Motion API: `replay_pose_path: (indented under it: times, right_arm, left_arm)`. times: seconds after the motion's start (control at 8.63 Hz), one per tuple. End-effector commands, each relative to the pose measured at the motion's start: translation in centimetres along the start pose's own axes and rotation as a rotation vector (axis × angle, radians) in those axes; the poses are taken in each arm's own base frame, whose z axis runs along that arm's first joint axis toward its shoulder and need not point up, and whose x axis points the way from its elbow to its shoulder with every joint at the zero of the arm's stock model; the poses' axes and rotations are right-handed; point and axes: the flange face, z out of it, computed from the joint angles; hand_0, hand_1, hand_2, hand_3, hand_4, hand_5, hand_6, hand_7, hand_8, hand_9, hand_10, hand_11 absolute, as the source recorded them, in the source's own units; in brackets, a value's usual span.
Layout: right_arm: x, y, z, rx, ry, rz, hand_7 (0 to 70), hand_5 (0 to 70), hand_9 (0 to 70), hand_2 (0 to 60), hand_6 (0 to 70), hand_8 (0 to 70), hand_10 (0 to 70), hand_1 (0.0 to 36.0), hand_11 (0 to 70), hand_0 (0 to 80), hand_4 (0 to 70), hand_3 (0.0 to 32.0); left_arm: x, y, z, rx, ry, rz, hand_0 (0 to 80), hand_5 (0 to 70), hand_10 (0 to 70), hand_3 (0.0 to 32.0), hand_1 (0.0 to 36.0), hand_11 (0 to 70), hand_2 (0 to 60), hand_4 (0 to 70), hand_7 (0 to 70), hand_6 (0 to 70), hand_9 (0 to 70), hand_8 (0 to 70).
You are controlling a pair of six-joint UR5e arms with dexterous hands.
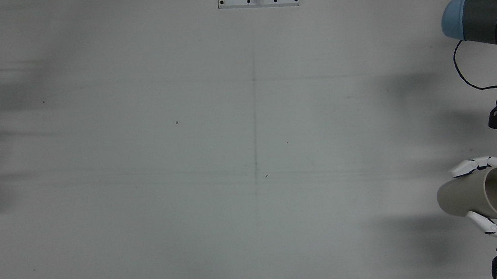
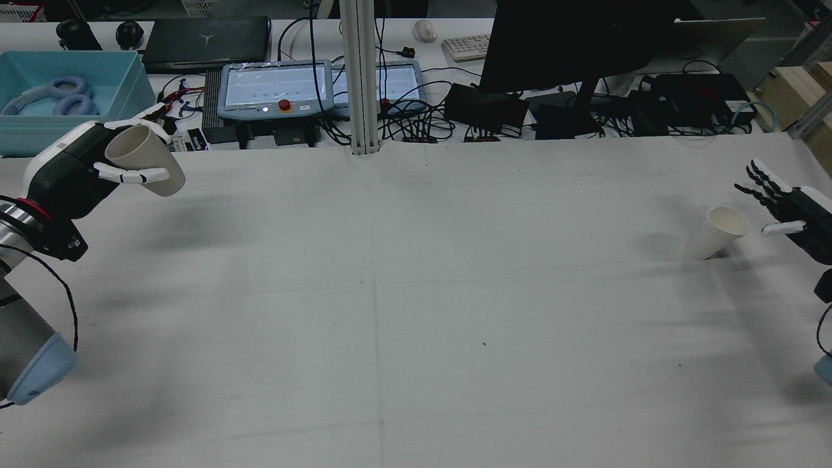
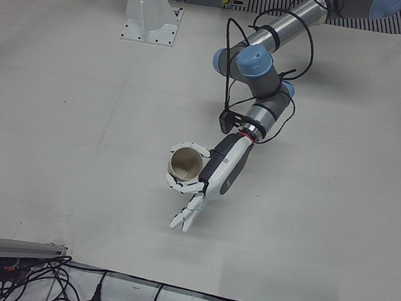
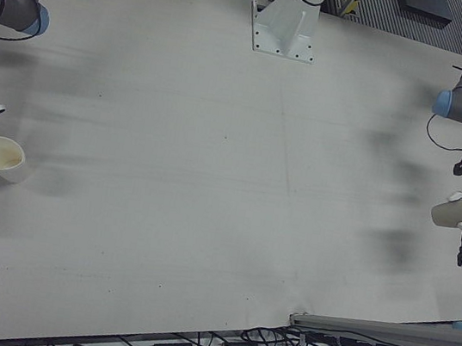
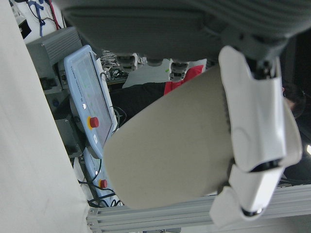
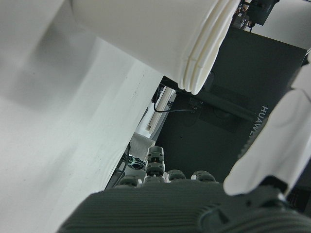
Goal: Pour water
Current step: 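Wrap the right hand's fingers around the second white paper cup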
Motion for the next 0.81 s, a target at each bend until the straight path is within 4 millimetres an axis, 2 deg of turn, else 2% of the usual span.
replay_pose_path:
  times: [0.0,0.12,0.35,0.46,0.7]
  right_arm:
    - [0.4,-2.4,-5.1,0.040,0.021,-0.038,1.4,0.0,12.6,0.0,0.0,10.8,0.0,3.2,0.0,45.1,0.0,0.0]
    - [0.7,-2.1,-4.7,0.033,0.028,-0.069,0.0,0.0,11.9,0.0,0.0,10.5,0.0,2.7,0.0,43.9,0.0,0.0]
    - [0.8,-0.1,-0.7,-0.005,0.018,-0.119,1.4,0.0,11.1,0.0,0.0,9.5,0.0,3.5,0.0,44.1,0.0,0.0]
    - [1.3,0.1,0.5,-0.006,0.025,-0.142,3.0,0.0,10.1,0.0,0.0,8.8,0.0,4.4,0.0,44.8,0.0,0.0]
    - [1.4,-0.3,0.1,0.002,0.029,-0.165,3.2,0.0,9.9,0.0,0.0,8.9,0.0,4.6,0.0,45.1,0.0,0.0]
  left_arm:
    - [-0.1,1.3,1.4,0.002,0.003,-0.002,58.5,70.0,2.6,0.0,36.0,5.9,60.0,70.0,9.0,4.4,0.4,0.3]
    - [-0.2,1.8,1.9,-0.003,0.002,-0.002,58.6,70.0,2.7,0.0,36.0,6.1,60.0,70.0,9.0,4.5,0.5,0.3]
    - [0.0,1.7,1.9,-0.002,0.005,-0.004,58.4,70.0,3.0,0.0,36.0,6.5,60.0,70.0,9.2,4.7,0.6,0.4]
    - [0.0,1.4,1.5,-0.002,0.005,-0.004,58.1,70.0,3.0,0.0,36.0,6.5,60.0,70.0,8.9,4.6,0.6,0.5]
    - [-0.2,0.6,1.4,-0.002,0.005,-0.004,58.2,70.0,3.1,0.0,36.0,6.5,60.0,69.3,8.7,4.4,0.5,0.5]
